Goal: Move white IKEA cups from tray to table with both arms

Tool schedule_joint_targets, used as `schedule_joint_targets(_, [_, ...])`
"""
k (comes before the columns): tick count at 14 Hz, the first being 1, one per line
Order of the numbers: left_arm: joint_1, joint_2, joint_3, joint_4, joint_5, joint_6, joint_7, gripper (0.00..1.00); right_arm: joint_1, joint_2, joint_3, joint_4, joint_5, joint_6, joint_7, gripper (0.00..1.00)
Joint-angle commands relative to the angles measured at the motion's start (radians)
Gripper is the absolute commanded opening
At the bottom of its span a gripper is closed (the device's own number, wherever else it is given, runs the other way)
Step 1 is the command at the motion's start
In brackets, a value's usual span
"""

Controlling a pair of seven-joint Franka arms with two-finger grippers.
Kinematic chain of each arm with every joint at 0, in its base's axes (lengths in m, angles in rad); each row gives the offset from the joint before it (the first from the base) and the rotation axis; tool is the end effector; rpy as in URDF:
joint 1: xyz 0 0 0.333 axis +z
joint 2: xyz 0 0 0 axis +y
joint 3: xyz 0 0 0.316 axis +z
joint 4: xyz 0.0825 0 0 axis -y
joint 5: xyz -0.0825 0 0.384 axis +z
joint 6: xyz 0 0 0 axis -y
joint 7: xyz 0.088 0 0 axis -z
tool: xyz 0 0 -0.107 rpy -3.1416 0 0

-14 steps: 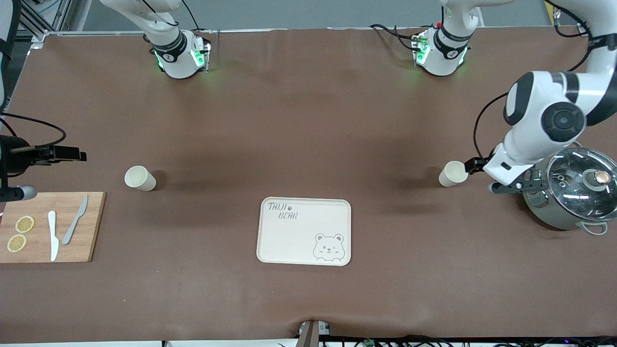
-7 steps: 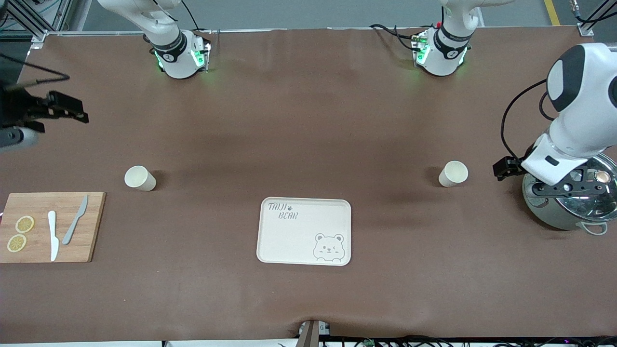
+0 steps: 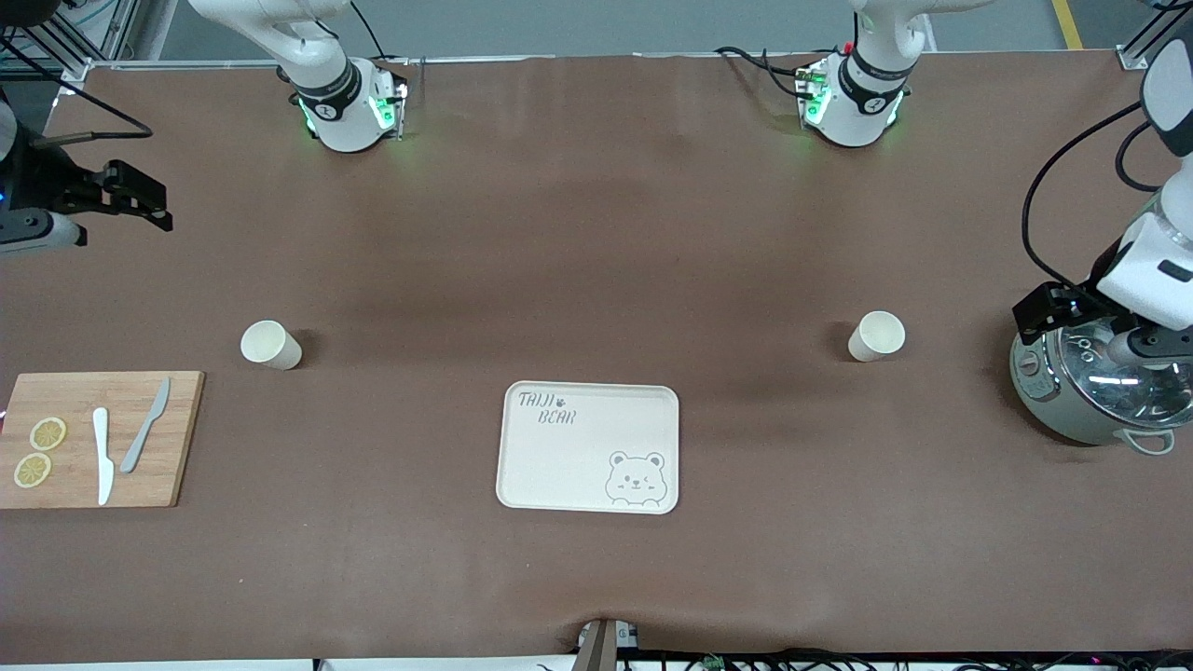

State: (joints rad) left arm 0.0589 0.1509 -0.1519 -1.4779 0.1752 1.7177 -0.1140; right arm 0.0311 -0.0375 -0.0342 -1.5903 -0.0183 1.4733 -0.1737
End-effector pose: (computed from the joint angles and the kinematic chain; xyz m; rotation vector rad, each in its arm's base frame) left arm 0.6135 -0.0339 0.5964 -2.9959 -0.0089 -0.1586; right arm 0.5323 -0.0041 0.6276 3.1179 0.2651 -0.1263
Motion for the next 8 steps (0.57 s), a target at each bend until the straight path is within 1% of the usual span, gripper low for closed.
schedule_joint_targets(1, [0.005,-0.039,-0.005,0.03,-0.019,-0.071,0.027,1.0,-0.017,-0.03,0.005,-0.033,0.017,0.022,0.005,1.0])
schedule_joint_targets(2, [0.005,-0.056,-0.005,0.028,-0.02,-0.09,0.03,1.0,-0.026,-0.029,0.007,-0.031,0.021,0.028,0.005,1.0])
schedule_joint_targets(4, [-0.001,-0.092,0.0,0.022,-0.066,-0.134,0.028,1.0,-0.051,-0.021,0.007,-0.03,0.024,0.024,0.007,1.0])
schedule_joint_targets(5, [-0.005,-0.103,0.0,0.018,-0.071,-0.141,0.028,1.0,-0.059,-0.018,0.005,-0.02,0.023,0.019,0.005,1.0])
schedule_joint_targets(6, [-0.025,-0.122,0.002,0.016,-0.071,-0.176,0.021,1.0,-0.063,-0.001,0.005,0.004,0.023,0.018,-0.001,1.0])
schedule_joint_targets(7, [-0.057,-0.138,0.017,0.011,-0.071,-0.196,0.014,1.0,-0.066,0.01,0.005,0.041,0.021,-0.002,0.0,1.0])
schedule_joint_targets(8, [-0.101,-0.157,0.058,0.001,-0.072,-0.202,0.014,1.0,-0.066,0.011,0.007,0.056,0.021,-0.016,0.0,1.0])
